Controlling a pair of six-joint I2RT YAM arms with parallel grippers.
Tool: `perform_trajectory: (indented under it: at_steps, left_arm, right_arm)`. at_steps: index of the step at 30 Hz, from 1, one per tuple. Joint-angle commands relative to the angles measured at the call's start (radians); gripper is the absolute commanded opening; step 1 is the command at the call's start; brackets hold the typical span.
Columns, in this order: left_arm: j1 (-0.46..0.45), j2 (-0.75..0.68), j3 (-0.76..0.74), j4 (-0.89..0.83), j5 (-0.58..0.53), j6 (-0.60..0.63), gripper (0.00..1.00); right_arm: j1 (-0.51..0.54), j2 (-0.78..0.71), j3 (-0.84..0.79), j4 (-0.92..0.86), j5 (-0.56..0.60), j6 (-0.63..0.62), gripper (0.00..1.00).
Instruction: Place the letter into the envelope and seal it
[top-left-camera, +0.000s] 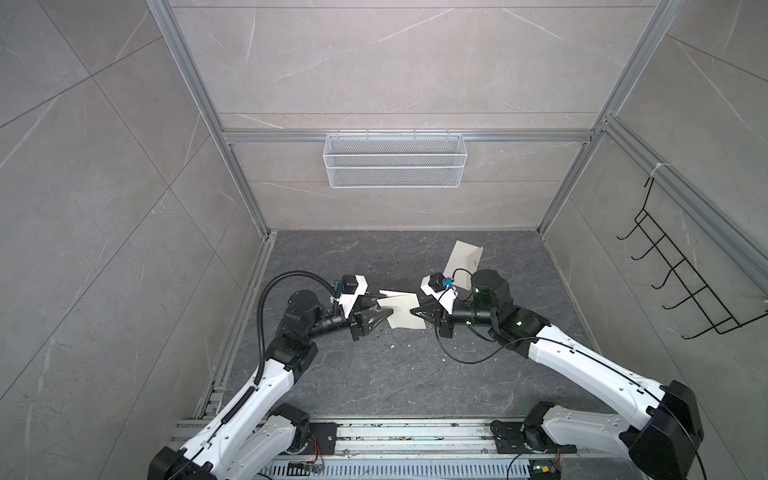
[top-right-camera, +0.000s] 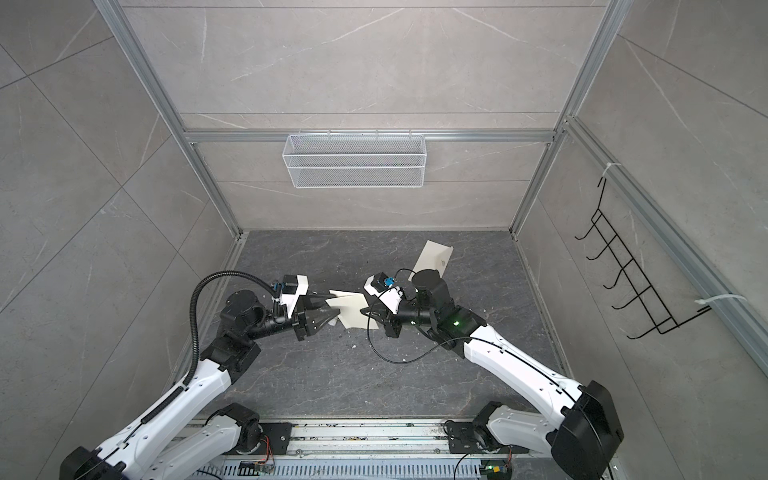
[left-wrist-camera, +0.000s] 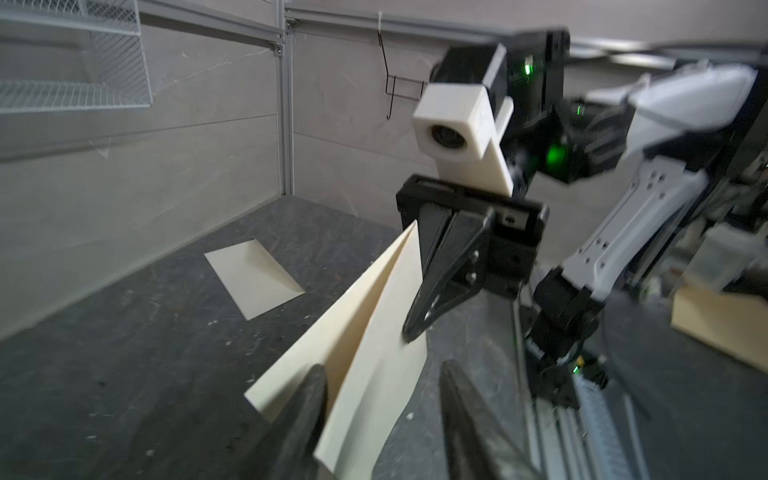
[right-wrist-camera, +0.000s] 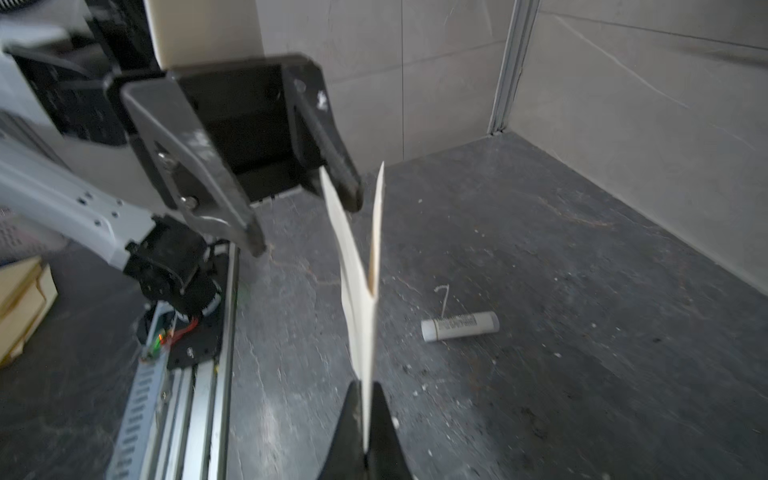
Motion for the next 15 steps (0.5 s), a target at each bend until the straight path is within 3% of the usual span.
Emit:
perform_trajectory:
  at_steps: [1,6,15]
  left_arm:
    - [-0.007,-0.069,0.095,-0.240,0.075,0.321,0.65]
    - [-0.008,-0.025,0.193,-0.411,0.148,0.486,0.78]
    - [-0.046,0.097,0.239,-0.416,0.240,0.563,0.77]
  right_arm:
    - [0.008,0.009,0.116,-0.434,0.067,-0.280,0.00]
    - [0.024,0.066,0.230,-0.631,0.180,-0.425,0.00]
    - [0.081,0.135,0.322,-0.692,0.258,-0.503,0.00]
